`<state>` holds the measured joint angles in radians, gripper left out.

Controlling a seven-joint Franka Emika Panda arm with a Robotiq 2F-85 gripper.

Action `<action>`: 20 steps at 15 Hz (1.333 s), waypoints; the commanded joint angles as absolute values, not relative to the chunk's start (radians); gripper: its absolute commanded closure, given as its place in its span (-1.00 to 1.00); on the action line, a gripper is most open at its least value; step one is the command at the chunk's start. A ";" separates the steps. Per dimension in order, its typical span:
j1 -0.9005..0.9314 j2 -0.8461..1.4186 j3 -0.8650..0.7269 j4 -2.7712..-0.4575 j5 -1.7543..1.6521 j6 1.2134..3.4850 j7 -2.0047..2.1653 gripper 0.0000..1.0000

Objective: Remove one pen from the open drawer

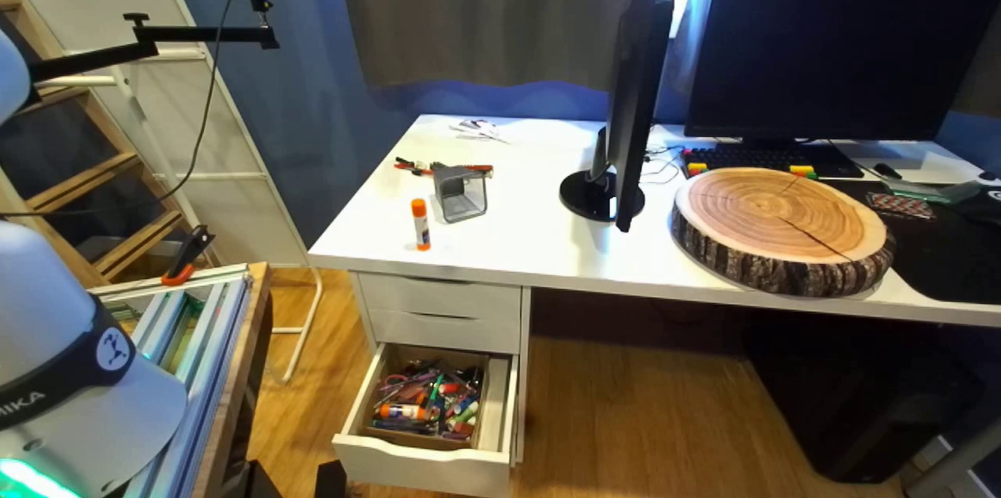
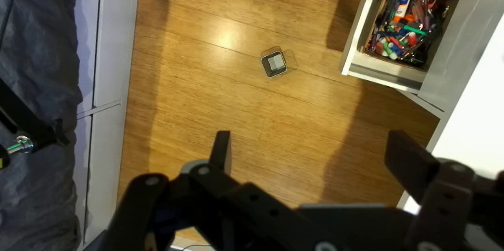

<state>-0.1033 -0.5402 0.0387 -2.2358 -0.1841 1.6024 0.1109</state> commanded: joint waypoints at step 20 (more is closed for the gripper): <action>0.067 0.195 0.076 -2.339 0.111 2.124 -0.487 -1.00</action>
